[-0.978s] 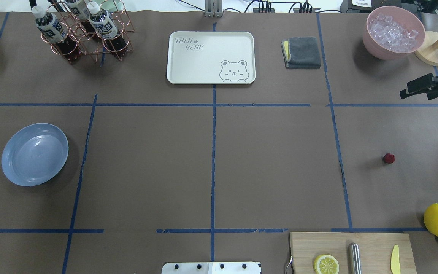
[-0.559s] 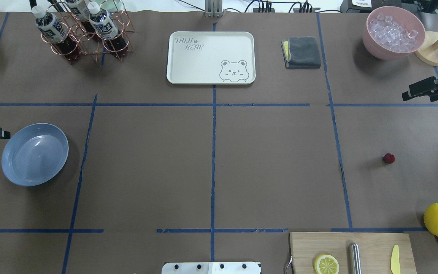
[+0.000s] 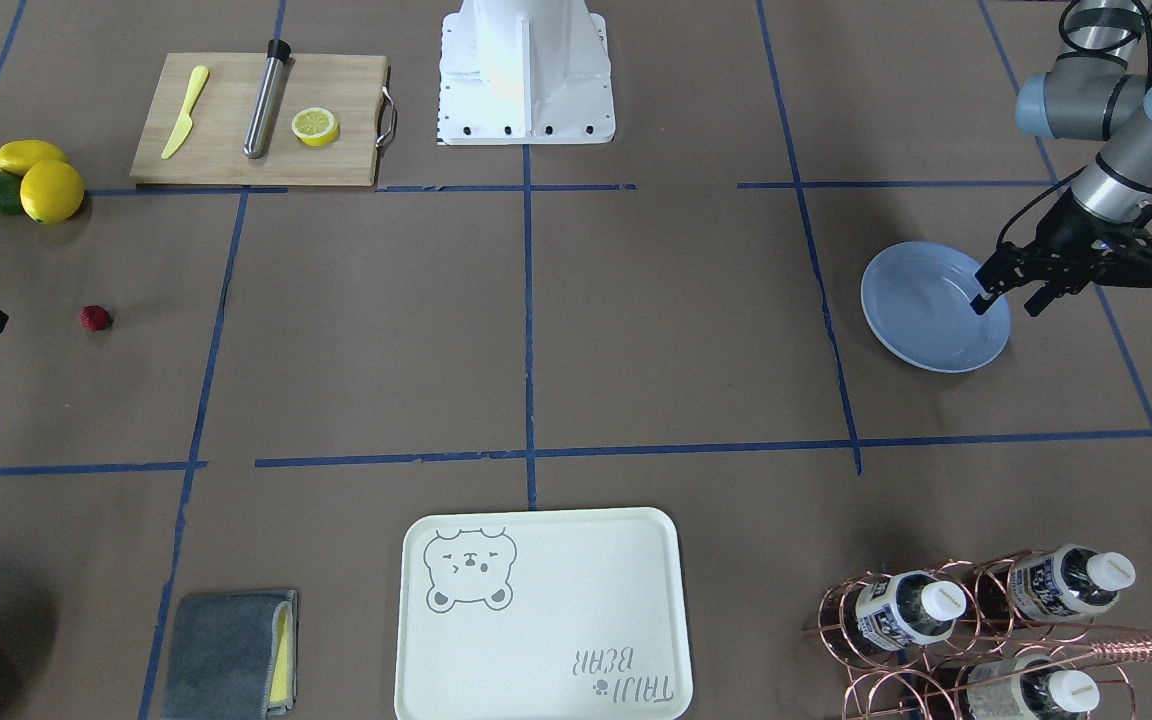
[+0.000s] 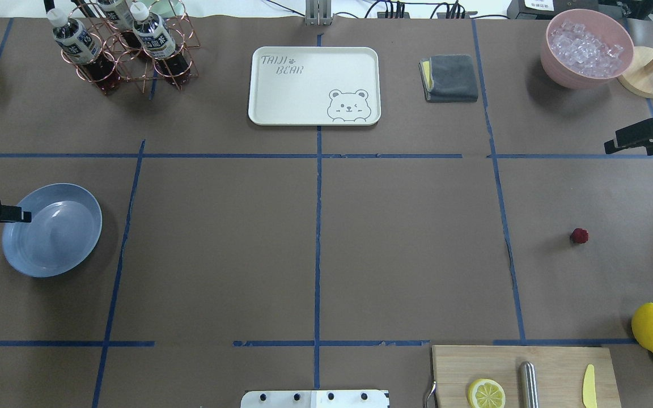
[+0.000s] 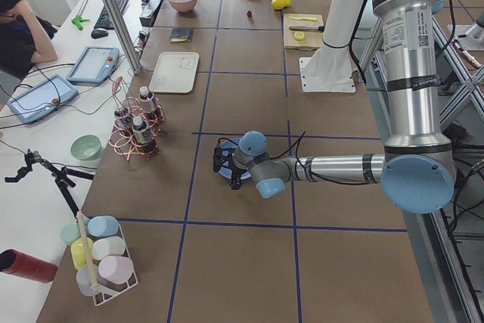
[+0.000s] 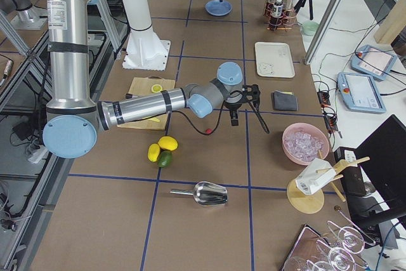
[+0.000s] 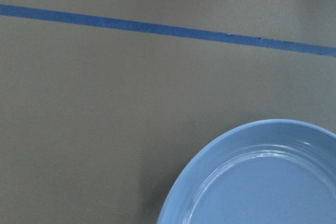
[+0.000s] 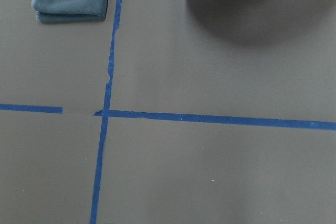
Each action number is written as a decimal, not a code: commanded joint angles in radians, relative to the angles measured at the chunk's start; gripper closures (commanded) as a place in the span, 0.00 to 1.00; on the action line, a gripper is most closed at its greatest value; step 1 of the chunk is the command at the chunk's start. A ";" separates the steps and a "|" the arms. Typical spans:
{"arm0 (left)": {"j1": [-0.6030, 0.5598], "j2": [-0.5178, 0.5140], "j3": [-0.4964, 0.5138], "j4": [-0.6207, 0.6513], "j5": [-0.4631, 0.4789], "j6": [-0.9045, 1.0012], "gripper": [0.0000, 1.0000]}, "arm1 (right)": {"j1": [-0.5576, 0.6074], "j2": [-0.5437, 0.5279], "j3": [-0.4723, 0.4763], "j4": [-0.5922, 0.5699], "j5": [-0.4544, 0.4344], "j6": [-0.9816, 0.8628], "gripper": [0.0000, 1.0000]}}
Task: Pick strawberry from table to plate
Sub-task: 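Lower the left gripper to the rim of the light blue plate and grip it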
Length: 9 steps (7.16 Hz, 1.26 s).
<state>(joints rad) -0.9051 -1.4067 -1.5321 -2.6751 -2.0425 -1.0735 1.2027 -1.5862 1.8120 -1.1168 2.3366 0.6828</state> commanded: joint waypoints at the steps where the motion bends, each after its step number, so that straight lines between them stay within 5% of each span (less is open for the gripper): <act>1: 0.006 0.000 0.009 0.001 0.005 0.000 0.26 | 0.000 -0.001 0.007 0.000 0.001 0.001 0.00; 6: 0.009 0.000 0.026 0.003 0.005 0.007 0.93 | 0.000 -0.008 0.015 0.000 0.000 0.001 0.00; 9: -0.008 0.027 -0.096 0.030 -0.081 0.012 1.00 | 0.000 -0.017 0.027 0.000 0.000 0.001 0.00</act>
<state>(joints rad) -0.9040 -1.3981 -1.5581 -2.6643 -2.0650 -1.0619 1.2027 -1.5990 1.8348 -1.1167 2.3362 0.6841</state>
